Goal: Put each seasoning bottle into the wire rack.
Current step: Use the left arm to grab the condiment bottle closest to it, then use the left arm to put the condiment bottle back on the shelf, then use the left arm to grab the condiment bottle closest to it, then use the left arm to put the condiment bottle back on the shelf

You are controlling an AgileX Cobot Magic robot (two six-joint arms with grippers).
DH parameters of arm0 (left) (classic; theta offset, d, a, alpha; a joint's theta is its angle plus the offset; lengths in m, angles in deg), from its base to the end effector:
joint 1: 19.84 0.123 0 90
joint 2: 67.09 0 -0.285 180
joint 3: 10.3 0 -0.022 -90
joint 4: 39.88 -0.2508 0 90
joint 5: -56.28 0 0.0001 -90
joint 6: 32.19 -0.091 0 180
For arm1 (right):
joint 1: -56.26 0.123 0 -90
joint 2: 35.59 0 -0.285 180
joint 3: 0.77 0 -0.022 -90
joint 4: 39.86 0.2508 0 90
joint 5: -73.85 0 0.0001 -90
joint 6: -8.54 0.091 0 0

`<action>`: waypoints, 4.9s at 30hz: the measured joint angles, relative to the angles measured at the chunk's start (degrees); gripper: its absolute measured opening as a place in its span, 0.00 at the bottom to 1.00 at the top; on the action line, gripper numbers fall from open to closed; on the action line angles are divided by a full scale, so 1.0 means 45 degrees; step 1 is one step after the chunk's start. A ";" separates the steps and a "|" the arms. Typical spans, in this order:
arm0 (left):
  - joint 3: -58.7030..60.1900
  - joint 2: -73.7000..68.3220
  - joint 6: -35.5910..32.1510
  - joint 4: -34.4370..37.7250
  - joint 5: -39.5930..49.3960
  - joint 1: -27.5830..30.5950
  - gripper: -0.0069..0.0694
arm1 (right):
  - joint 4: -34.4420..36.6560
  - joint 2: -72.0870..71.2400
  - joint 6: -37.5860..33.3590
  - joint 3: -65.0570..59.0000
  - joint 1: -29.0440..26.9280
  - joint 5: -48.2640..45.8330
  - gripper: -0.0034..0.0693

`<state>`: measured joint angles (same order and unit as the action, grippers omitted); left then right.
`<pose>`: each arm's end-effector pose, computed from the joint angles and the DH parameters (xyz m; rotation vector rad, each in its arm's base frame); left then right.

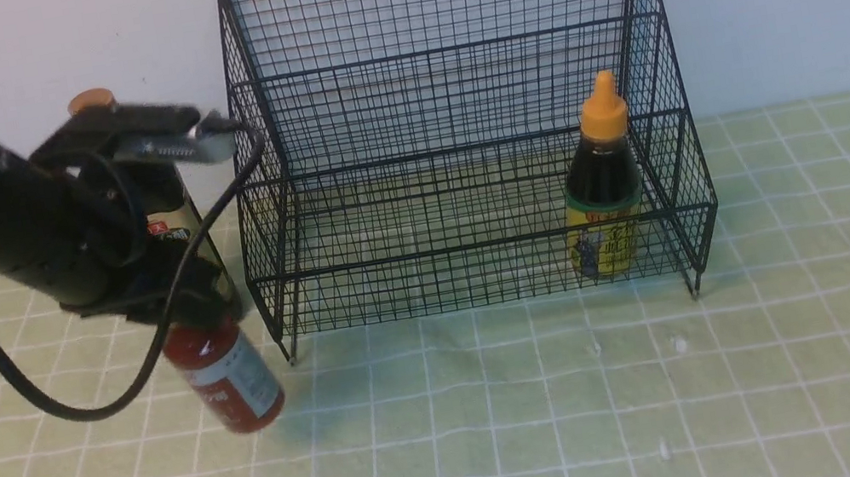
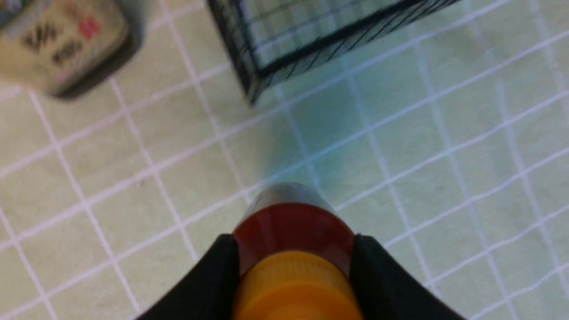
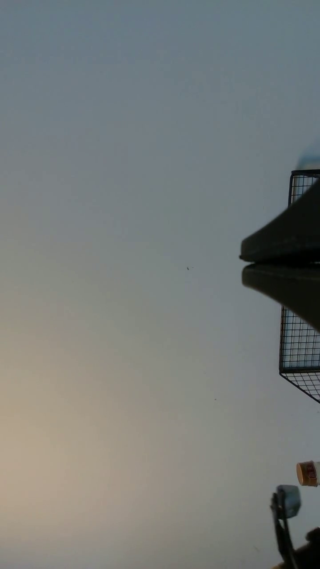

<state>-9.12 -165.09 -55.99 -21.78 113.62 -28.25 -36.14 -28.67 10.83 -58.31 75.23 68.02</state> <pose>0.3205 -0.0715 0.3072 0.5929 2.6140 -0.3285 0.0183 0.0069 0.3159 -0.1454 1.2269 0.3833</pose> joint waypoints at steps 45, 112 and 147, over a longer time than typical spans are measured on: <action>-0.5493 -0.4726 0.2771 -0.3107 -0.0478 -0.2739 0.70 | 0.0000 0.0000 0.0000 0.0000 0.0000 0.0000 0.03; -0.9271 -0.5687 0.5718 -0.5873 0.2248 0.0103 0.51 | 0.0000 0.0000 0.0000 0.0000 0.0000 0.0000 0.03; -1.2774 -0.3380 0.5625 -0.5832 0.1793 -0.1075 0.51 | 0.0000 0.0000 0.0000 0.0000 0.0000 0.0000 0.03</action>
<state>-66.60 -180.30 -30.68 -48.02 121.69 -33.09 -36.14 -28.67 10.83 -58.31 75.23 68.02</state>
